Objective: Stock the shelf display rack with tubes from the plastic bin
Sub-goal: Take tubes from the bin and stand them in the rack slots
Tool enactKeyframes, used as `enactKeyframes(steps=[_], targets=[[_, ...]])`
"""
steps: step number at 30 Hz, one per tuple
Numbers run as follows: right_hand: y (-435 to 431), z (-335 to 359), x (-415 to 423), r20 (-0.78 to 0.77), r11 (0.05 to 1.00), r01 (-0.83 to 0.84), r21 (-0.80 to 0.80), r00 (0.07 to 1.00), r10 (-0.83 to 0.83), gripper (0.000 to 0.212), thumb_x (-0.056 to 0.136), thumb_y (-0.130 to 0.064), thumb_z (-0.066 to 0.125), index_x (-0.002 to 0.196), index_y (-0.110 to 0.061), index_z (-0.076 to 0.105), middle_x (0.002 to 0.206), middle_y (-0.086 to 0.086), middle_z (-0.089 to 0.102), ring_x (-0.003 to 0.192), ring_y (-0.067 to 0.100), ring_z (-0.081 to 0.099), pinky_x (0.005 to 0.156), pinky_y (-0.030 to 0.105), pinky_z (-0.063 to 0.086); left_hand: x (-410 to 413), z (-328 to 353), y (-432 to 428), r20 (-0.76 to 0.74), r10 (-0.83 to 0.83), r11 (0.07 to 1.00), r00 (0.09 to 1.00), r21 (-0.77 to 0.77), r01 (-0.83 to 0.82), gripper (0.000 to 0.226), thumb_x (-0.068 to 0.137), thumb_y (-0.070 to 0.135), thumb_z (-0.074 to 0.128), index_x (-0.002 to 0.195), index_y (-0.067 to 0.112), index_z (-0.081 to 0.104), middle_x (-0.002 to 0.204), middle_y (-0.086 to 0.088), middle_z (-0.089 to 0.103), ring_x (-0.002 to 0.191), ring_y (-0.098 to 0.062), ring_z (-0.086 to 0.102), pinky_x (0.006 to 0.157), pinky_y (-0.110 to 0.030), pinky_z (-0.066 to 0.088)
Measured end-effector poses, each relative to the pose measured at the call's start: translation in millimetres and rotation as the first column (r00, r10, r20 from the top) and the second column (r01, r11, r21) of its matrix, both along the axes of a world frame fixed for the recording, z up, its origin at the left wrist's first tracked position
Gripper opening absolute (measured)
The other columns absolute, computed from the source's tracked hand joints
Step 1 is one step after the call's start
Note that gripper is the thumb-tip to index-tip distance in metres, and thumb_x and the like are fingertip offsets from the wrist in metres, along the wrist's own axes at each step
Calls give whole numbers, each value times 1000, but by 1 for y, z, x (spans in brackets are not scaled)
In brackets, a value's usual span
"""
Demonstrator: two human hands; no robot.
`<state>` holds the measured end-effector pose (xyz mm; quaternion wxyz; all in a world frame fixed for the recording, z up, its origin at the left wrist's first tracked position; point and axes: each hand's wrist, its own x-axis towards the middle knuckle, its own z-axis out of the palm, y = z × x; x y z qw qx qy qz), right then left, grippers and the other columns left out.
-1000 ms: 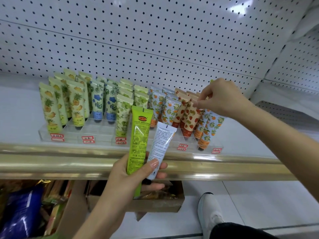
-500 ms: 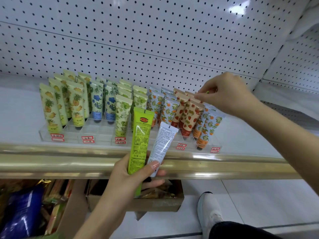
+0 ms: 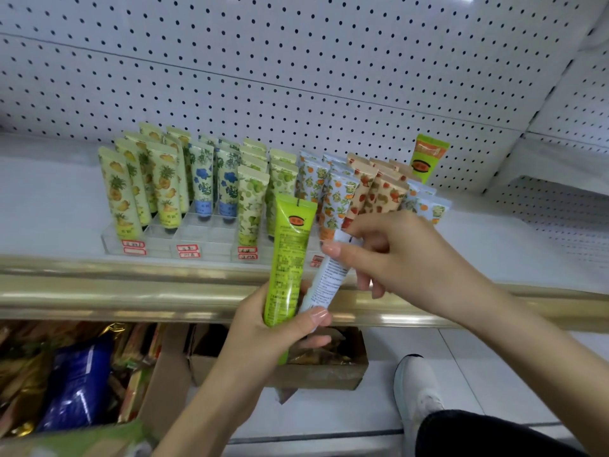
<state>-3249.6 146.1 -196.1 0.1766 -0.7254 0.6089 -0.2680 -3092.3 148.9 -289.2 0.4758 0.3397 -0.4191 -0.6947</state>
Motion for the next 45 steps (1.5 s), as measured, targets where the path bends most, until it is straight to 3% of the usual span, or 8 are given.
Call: enactKeyframes(steps=[5,8,13,18,26,31,36,45], targets=[[-2,2,-2,163,999,8,32,987,-13,29,81,-42,65,74,-14,64,57,5,66,49,15,62,49,26,48,2,2,1,-74,-86,993,994,74,91,42,65,23,69,103,4,68,93,-13,75,83,-19,73,63,-22,56],[0,5,-1,213,998,-28,55,977,16,9,88,-23,62,83,-17,66,66,6,67,54,14,62,51,29,52,0,4,1,-159,-87,985,983,134,109,43,68,20,66,107,1,63,93,-17,74,78,-17,73,61,-21,56],[3,10,0,255,996,-33,79,967,12,28,87,-4,59,103,-27,60,81,15,70,59,11,66,57,30,55,-2,3,4,-135,-8,997,991,78,19,38,63,15,69,99,2,65,88,-16,74,78,-20,73,61,-21,56],[4,20,-1,298,991,32,129,952,-69,8,77,-12,74,75,-10,67,57,-3,67,51,6,60,45,16,45,2,-2,2,-81,105,994,991,-29,-108,24,58,11,73,81,13,71,83,-14,72,76,-23,72,63,-23,57],[6,51,1,162,999,44,8,986,-45,14,67,-24,80,62,-12,74,52,3,60,46,8,43,42,18,32,20,-1,-1,-16,144,977,990,-156,-144,32,64,19,68,94,8,66,87,-8,74,79,-20,73,64,-25,58],[-17,77,-2,48,967,147,-208,989,-140,18,69,-29,81,63,-14,73,41,-2,45,38,6,29,35,11,21,41,1,-6,72,256,956,964,-165,-242,47,64,43,63,98,10,65,68,0,66,45,-12,51,41,-21,41],[-45,72,10,-186,928,189,-321,948,-258,16,76,-33,76,70,-18,72,36,-6,43,41,5,42,42,20,26,53,-2,-10,-28,237,970,971,-51,-238,46,72,52,53,93,14,70,59,-2,50,37,-10,36,37,-19,29],[-65,48,22,-305,924,189,-334,905,-295,18,80,-34,72,70,-20,68,51,-4,43,51,12,41,52,27,30,60,-2,-11,-134,174,985,976,22,-172,53,83,55,40,85,14,73,55,-5,50,36,-13,35,35,-19,29]])
